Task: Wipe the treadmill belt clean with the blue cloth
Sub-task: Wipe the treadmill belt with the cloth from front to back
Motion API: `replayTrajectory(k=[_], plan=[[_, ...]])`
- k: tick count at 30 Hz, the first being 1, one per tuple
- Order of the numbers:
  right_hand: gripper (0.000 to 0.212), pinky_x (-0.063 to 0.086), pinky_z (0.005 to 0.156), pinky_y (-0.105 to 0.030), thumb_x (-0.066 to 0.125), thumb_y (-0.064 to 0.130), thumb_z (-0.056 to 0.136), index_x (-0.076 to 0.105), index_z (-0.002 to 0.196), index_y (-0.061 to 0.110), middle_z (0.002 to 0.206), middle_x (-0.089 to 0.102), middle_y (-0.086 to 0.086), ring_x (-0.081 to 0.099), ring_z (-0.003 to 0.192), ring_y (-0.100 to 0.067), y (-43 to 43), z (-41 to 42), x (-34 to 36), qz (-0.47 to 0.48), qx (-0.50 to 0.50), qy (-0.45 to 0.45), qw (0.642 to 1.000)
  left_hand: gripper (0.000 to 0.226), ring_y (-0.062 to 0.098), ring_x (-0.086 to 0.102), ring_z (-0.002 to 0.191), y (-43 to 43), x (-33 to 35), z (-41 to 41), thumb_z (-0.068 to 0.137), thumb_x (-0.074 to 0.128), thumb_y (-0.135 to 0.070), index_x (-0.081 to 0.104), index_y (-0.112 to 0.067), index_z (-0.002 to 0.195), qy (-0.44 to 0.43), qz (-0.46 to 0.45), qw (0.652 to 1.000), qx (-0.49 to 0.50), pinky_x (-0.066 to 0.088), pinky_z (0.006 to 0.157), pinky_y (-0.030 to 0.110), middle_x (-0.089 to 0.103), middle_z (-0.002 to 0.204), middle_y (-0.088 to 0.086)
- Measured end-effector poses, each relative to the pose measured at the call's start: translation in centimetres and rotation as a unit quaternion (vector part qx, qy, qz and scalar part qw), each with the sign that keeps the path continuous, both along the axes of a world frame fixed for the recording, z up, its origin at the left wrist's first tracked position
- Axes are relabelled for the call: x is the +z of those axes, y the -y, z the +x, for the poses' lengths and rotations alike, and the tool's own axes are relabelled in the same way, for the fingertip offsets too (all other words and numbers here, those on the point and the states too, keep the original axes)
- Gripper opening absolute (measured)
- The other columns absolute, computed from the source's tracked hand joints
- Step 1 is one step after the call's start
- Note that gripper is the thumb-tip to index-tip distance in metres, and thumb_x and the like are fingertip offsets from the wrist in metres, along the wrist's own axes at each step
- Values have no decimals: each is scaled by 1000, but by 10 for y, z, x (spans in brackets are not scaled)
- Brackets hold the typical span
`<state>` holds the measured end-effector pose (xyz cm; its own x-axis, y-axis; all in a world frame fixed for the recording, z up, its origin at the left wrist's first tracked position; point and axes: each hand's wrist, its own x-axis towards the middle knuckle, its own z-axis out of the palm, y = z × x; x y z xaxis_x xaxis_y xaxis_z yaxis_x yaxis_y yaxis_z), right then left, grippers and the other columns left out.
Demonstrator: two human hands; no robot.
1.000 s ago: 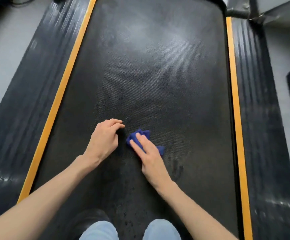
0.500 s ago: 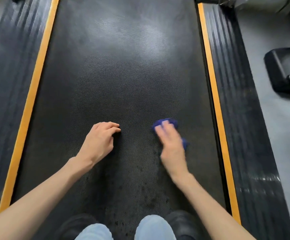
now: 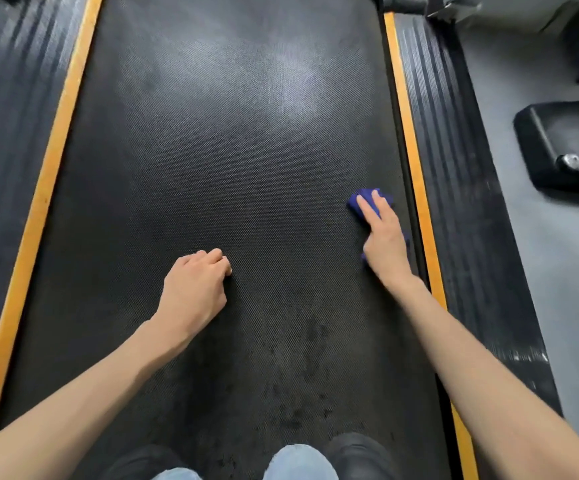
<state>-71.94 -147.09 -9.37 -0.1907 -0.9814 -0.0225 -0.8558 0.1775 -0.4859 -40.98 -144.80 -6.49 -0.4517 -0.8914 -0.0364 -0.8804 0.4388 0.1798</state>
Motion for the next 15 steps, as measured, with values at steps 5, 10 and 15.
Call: replayTrajectory(k=[5, 10, 15], plan=[[69, 14, 118, -35, 36, -20, 80, 39, 140, 13, 153, 23, -5, 16, 142, -19, -1, 3, -1, 0, -9, 24, 1000, 19, 29, 57, 53, 4, 6, -6, 54, 70, 8, 67, -8, 62, 12, 13, 1000, 19, 47, 53, 32, 57, 60, 4], [59, 19, 116, -32, 41, -7, 81, 47, 135, 15, 147, 33, -1, 26, 139, -14, -113, 34, -10, -26, 87, 35, 995, 15, 33, 61, 70, 24, 11, -17, 69, 64, 2, 73, -8, 63, 12, 62, 996, 61, 46, 68, 38, 64, 70, 7], [55, 16, 117, -31, 40, -5, 84, 46, 135, 12, 149, 31, -9, 27, 138, -21, -61, 22, -12, -33, 67, 39, 996, 20, 29, 60, 81, 28, 12, -16, 76, 58, -4, 76, -11, 69, 9, 62, 995, 78, 43, 74, 34, 66, 78, 3]])
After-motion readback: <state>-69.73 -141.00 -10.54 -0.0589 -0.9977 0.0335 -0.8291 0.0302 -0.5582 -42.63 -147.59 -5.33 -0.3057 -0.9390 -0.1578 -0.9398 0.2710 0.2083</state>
